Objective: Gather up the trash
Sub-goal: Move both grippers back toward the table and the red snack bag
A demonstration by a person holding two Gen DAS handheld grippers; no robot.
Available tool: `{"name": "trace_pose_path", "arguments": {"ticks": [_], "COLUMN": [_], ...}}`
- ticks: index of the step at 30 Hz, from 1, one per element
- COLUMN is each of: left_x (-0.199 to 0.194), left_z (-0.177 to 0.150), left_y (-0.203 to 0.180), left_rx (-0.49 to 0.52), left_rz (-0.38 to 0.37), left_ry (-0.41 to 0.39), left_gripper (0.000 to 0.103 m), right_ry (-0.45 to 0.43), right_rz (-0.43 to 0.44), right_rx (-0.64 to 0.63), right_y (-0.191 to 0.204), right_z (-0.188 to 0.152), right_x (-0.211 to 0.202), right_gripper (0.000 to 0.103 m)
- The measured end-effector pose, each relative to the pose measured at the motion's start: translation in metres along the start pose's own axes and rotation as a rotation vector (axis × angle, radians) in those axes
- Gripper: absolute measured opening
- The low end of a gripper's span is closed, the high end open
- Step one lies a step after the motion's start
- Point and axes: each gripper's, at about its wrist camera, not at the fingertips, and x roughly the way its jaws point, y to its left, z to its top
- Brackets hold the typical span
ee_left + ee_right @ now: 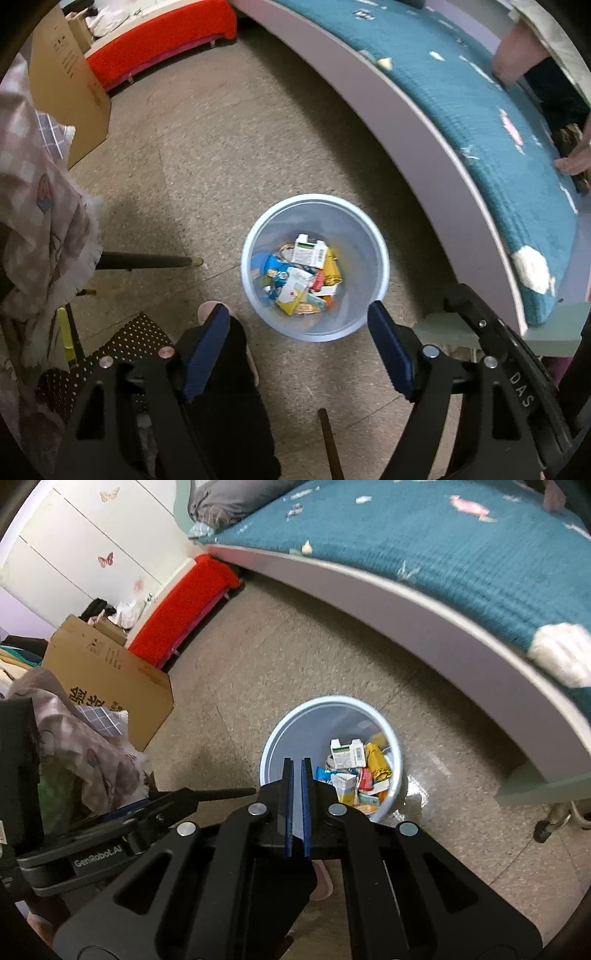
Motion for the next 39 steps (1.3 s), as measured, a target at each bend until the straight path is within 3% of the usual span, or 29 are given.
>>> {"name": "trace_pose_path", "arguments": {"ticks": [6, 10, 11, 16, 20, 28, 33, 39], "left_x": [-0.062, -0.114, -0.130, -0.209, -0.261, -0.335, -0.355, -0.354], "left_z": [-0.014, -0.028, -0.033, -0.052, -0.066, -0.096, -0.116, -0.135], "left_y": [-0.026, -0.035, -0.035, -0.031, -0.004, 0.115, 0.219, 0.339], "left_rx": [0.050, 0.076, 0.078, 0.111, 0.079, -0.049, -0.199, -0.414], "left_rz": [-0.048, -0.048, -0.045, -0.021, -0.009, 0.090, 0.143, 0.104], "left_ry": [-0.116, -0.234, -0.273, -0.453, -0.543, -0.622, -0.616, -0.568], "left_gripper": [0.076, 0.076, 0.076, 0.076, 0.079, 0.079, 0.080, 0.080], "right_ry": [-0.083, -0.169, -0.194, -0.309, -0.355, -0.288, -0.158, -0.023], "right_rz": [0.025, 0.044, 0.047, 0.113, 0.182, 0.353, 0.440, 0.487], "right_rx": [-0.038, -0.077, -0.088, -0.151, -0.235, -0.473, -0.618, -0.711], "right_y": [0.012, 0.029, 0.033, 0.069, 0.115, 0.254, 0.355, 0.448], "right_z": [0.003, 0.001, 0.000, -0.001, -0.005, -0.033, -0.056, -0.090], "right_x": [-0.061, -0.109, -0.121, -0.184, -0.215, -0.216, -0.178, -0.126], "right_gripper": [0.007, 0.040, 0.044, 0.048, 0.051, 0.053, 0.054, 0.056]}}
